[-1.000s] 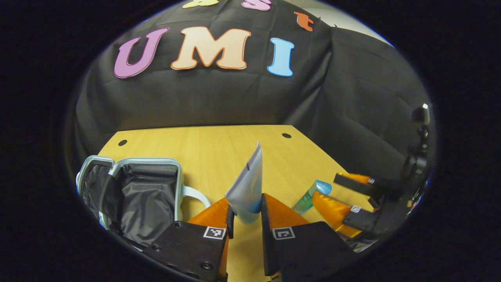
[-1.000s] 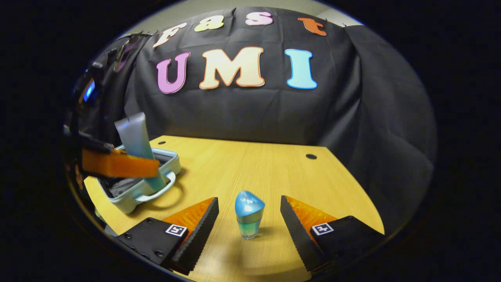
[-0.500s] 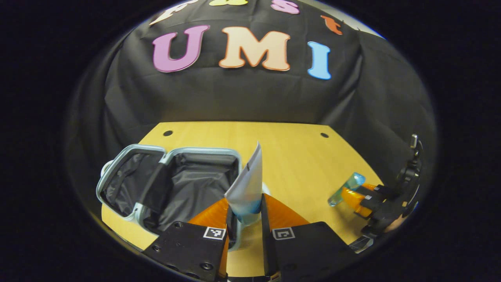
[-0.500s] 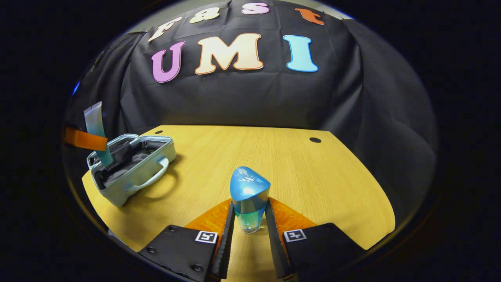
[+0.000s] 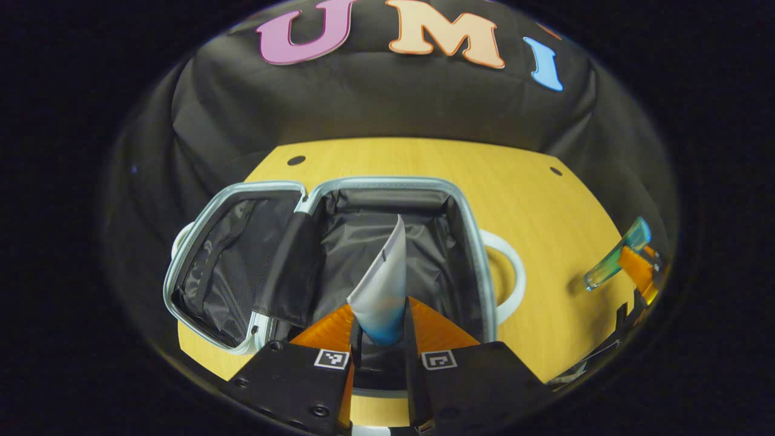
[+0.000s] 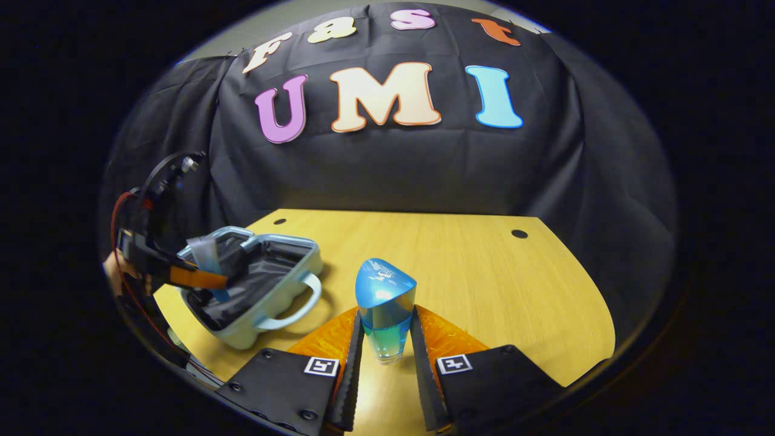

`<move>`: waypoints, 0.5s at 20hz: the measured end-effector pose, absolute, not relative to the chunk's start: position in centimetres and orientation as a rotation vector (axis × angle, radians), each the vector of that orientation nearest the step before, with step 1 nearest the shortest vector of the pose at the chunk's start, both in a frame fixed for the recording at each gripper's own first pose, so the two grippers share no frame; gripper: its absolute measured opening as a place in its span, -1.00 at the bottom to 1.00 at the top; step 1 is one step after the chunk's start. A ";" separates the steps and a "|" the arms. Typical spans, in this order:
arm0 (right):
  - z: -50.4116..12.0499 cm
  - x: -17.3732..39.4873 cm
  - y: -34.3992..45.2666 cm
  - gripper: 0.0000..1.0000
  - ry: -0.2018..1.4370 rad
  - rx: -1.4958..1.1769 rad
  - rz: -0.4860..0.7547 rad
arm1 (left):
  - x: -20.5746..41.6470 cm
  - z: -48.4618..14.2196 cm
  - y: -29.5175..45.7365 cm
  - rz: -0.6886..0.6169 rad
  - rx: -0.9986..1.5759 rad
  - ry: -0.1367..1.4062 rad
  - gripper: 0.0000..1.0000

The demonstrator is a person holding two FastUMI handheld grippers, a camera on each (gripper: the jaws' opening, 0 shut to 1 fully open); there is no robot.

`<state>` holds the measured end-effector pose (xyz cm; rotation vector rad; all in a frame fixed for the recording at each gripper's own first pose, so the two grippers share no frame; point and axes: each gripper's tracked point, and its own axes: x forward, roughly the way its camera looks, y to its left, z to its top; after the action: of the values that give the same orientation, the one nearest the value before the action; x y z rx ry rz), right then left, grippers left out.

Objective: First open the suitcase, pack the skin care products into it, and then close the suitcase.

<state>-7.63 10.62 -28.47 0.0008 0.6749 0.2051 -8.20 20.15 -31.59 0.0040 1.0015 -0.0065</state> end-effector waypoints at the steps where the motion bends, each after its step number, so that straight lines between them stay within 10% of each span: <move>1: -27.8 -7.6 11.9 -0.13 0.670 0.011 0.220 | -8.4 -32.2 20.4 -0.011 -0.003 1.030 -0.42; 7: -25.5 -7.2 20.0 -0.12 0.710 0.133 0.332 | -8.5 -35.4 20.8 -0.067 -0.034 1.109 -0.42; 10: -25.4 -7.0 24.2 -0.12 0.750 0.204 0.394 | -7.0 -34.8 20.5 -0.104 -0.047 1.030 0.02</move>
<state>-7.03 24.18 -25.36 0.2044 0.7496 0.3936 -7.00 20.48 -34.81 -0.0469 1.0300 -0.1042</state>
